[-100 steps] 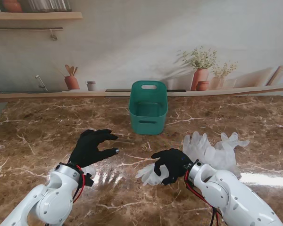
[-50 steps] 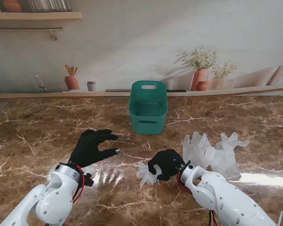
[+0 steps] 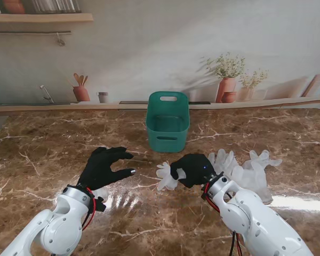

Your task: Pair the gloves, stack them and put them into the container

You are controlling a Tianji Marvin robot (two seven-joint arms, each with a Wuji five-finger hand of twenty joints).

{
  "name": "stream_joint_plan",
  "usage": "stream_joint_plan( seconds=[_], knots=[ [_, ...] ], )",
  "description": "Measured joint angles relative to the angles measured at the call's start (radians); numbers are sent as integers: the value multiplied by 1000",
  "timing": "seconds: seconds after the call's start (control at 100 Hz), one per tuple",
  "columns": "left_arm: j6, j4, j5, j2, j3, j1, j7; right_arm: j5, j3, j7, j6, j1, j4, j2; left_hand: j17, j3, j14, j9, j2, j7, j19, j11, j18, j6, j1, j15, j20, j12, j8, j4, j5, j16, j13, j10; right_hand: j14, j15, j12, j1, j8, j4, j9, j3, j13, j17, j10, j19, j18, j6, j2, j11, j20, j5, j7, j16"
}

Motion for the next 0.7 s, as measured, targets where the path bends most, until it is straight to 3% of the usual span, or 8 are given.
stream_joint_plan(
  seconds=[0.29,0.7],
  knots=[
    [7,0,-3,0,0,0,-4,-49,18,50,94,66,-77,0,0,0,0,0,0,0,0,0,0,0,0,0,0,0,0,0,0,0,0,0,0,2,0,0,-10,1,7,0,1,9,0,10,0,0,0,0,0,0,1,2],
    [12,-8,-2,0,-9,9,-6,-42,-30,83,154,264,-56,-6,0,0,0,0,0,-11,-12,0,0,0,0,0,1,0,0,1,0,0,0,0,-1,4,0,0,-24,11,8,1,9,21,0,14,0,0,11,0,0,0,1,2]
  ],
)
